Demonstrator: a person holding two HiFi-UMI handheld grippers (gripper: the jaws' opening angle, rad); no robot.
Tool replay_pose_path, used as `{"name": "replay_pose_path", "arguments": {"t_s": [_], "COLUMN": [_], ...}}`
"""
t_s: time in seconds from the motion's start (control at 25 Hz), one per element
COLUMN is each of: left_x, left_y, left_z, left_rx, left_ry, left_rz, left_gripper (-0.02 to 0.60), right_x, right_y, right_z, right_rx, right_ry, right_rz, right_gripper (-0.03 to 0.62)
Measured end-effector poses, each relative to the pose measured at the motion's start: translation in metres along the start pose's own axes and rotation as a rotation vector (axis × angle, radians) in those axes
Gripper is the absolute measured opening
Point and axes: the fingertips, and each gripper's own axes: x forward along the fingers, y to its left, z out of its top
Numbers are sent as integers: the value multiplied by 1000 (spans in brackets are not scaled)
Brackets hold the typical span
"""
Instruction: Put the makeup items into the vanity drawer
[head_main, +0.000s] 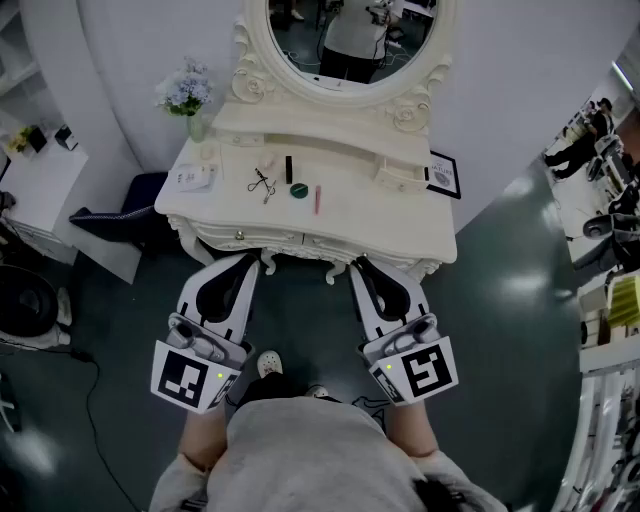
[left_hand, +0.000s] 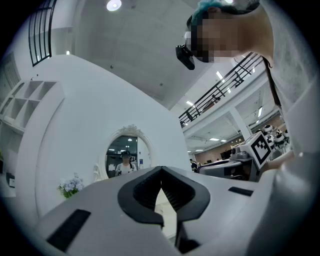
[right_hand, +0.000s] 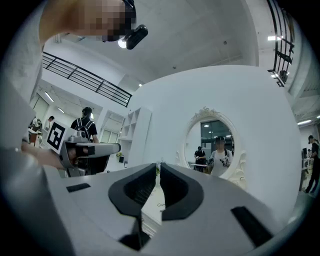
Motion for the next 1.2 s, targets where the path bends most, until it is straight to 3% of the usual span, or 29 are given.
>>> {"name": "replay_pose_path", "arguments": {"t_s": [0.56,0.8,1.2], "left_x": [4,13,24], "left_y": [24,48,98], "left_z": [-2,-9,-25], "left_rx": [0,3,-9], "left_ry": [-7,-14,-20], "left_rz": [-6,-17,-30], "left_gripper": [14,14,14], "right_x": [21,45,92], "right_y": [4,-8,-7], "right_z": [0,-8,-22], "right_rx": [2,68,39], "right_ry": [-4,-17,-1], "right_rz": [-25,-67,-100], "right_gripper": [37,37,38]}}
